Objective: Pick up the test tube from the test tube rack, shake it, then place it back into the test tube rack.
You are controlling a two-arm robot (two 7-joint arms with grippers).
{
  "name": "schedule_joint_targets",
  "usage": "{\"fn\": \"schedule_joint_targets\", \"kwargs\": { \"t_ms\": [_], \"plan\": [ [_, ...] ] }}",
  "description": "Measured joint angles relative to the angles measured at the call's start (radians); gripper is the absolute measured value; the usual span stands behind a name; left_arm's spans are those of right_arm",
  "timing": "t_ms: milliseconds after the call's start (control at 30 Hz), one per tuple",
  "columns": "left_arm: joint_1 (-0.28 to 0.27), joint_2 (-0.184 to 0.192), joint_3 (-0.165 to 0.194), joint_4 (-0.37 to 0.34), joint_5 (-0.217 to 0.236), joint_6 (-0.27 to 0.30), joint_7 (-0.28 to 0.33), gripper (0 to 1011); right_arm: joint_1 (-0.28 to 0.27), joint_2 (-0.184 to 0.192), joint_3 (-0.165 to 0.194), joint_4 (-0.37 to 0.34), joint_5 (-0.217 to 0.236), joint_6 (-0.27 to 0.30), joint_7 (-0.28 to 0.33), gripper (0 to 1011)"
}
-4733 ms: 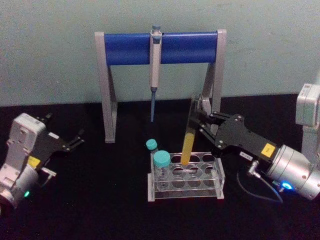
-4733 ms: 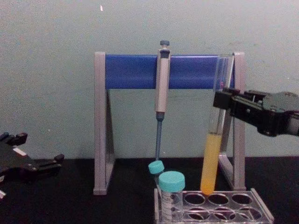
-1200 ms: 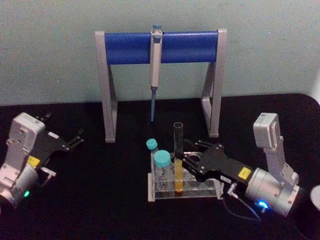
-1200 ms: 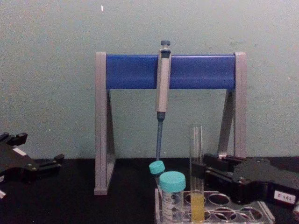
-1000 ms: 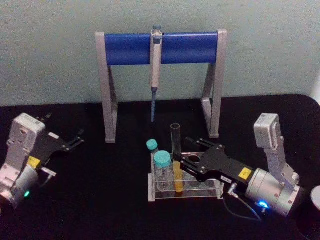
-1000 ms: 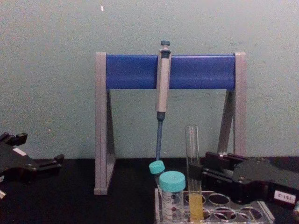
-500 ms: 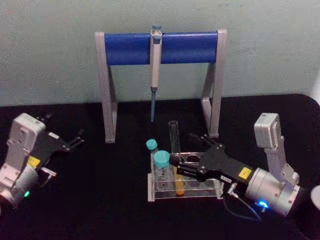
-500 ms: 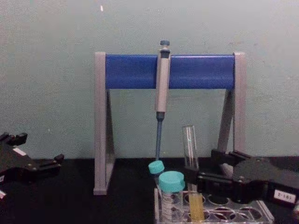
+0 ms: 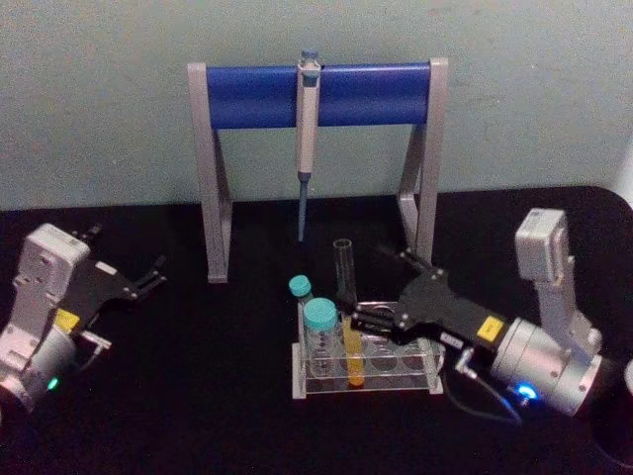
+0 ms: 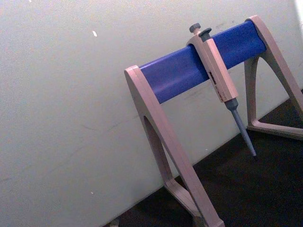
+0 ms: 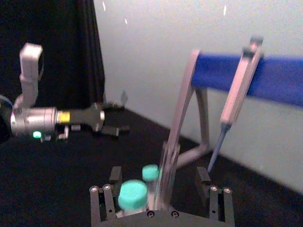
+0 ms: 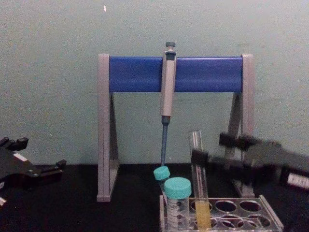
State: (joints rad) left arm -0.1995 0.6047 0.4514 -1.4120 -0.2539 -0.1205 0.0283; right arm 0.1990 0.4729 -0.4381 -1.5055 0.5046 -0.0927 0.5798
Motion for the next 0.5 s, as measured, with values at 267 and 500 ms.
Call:
{"fn": "schedule_joint_targets", "kwargs": {
  "t_ms": [267,500],
  "plan": [
    [0.000,0.000,0.000,0.000,0.000,0.000,0.000,1001,-0.036,0.009,0.086,-0.095,0.021,-0.059,-0.064,1000],
    [0.000,0.000,0.000,0.000,0.000,0.000,0.000,1001,-0.115,-0.036,0.196,-0.137,-0.112,-0.102,-0.330,1000]
  ]
}}
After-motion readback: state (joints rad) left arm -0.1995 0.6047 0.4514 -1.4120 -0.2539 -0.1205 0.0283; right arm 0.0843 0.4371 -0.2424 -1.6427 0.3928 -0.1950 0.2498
